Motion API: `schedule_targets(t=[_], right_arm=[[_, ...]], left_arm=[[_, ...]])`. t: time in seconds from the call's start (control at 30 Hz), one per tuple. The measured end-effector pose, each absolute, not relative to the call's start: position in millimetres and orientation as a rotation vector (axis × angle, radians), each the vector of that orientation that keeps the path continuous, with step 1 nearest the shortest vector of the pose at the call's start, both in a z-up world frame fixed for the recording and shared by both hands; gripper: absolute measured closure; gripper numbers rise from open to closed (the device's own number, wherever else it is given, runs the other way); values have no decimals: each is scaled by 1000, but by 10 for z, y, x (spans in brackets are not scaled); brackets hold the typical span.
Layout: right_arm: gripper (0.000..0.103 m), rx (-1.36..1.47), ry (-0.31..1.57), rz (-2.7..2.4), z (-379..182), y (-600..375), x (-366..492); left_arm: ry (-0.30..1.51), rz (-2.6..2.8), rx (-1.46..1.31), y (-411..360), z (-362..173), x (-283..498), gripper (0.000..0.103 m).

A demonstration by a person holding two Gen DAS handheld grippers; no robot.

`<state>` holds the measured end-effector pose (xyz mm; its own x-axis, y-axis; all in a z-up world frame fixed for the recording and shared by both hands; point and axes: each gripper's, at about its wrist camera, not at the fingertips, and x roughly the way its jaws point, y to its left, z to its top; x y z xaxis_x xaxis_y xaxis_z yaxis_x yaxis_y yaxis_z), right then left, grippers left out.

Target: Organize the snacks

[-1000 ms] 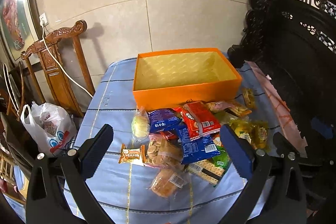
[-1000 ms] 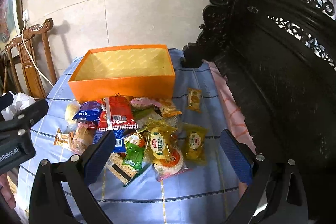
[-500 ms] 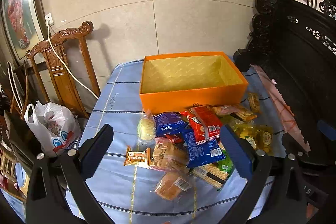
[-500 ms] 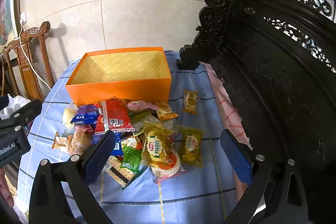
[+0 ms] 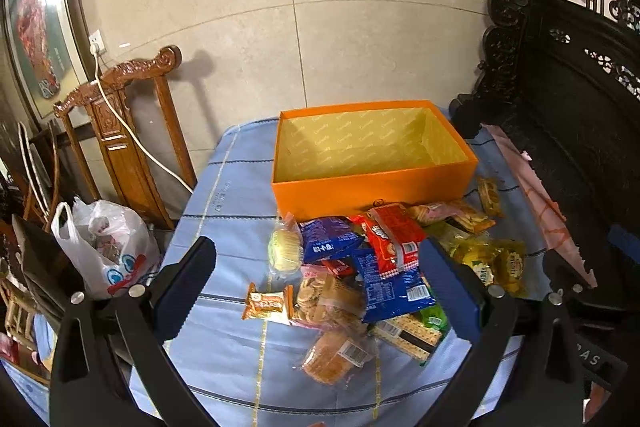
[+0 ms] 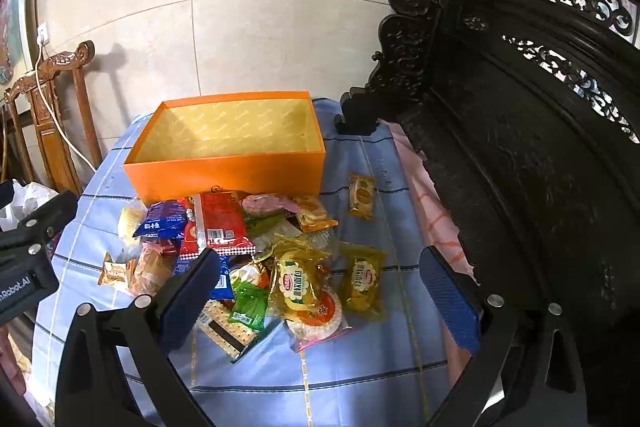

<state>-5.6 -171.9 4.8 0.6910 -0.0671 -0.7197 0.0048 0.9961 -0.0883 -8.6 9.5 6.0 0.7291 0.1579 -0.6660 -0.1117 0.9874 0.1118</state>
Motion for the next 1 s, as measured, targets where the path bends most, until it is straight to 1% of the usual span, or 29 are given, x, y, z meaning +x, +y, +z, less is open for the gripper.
schedule_targets(t=[0.37,1.0], right_arm=[[3,-2,795,29,78,-1735,-74],[3,-25,819,30,5,-1702,-27]], left_arm=[[754,122,71,55,41,-96,4],[783,130,85,59,-38,-23,4]])
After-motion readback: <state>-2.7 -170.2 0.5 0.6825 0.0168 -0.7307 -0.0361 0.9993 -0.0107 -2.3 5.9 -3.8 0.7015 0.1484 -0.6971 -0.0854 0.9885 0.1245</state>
